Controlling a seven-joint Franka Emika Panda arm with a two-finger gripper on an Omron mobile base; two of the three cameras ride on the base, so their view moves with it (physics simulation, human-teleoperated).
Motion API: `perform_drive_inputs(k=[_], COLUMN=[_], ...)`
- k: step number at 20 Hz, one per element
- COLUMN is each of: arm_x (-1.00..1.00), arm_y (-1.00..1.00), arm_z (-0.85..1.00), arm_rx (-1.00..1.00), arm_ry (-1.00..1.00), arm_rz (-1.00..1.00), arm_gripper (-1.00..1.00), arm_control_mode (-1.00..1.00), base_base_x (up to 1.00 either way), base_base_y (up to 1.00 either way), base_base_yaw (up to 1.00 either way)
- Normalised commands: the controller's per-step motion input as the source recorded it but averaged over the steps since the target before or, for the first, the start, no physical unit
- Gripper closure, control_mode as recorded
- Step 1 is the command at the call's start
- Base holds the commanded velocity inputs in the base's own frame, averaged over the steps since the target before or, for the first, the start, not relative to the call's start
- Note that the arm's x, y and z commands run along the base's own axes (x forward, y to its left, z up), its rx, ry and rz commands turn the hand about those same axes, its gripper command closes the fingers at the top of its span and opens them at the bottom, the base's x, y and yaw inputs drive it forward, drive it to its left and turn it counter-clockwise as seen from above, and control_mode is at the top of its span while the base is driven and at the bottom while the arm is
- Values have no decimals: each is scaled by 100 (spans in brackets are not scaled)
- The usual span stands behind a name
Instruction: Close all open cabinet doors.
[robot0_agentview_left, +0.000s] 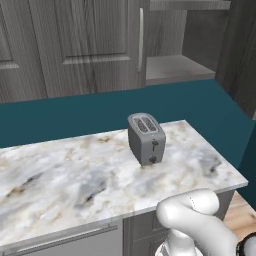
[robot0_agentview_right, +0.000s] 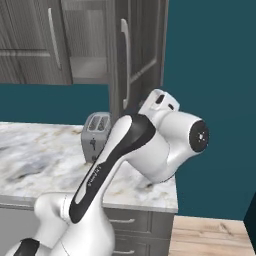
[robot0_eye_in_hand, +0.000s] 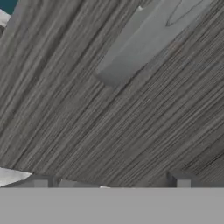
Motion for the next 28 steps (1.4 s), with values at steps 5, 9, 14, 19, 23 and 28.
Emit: perform_drive_inputs(k=[5,9,14,19,23,28], arm_x=[12,17,27,47,61,66], arm_y=[100,100,100,100,87,53], arm_z=[0,0,12,20,27,25], arm_rx=[-19,-17,-13,-9,-9,-9], arm_ry=[-24,-30,-28,-16,-6,0], arm_rz=[2,0,0,0,0,0], arm_gripper=[-100,-100,-100,-100,-100,-100], arm_control_mode=[-100,-100,-100,-100,-100,-100], base_base_x=[0,0,0,0,0,0], base_base_y=[0,0,0,0,0,0], base_base_yaw=[0,0,0,0,0,0])
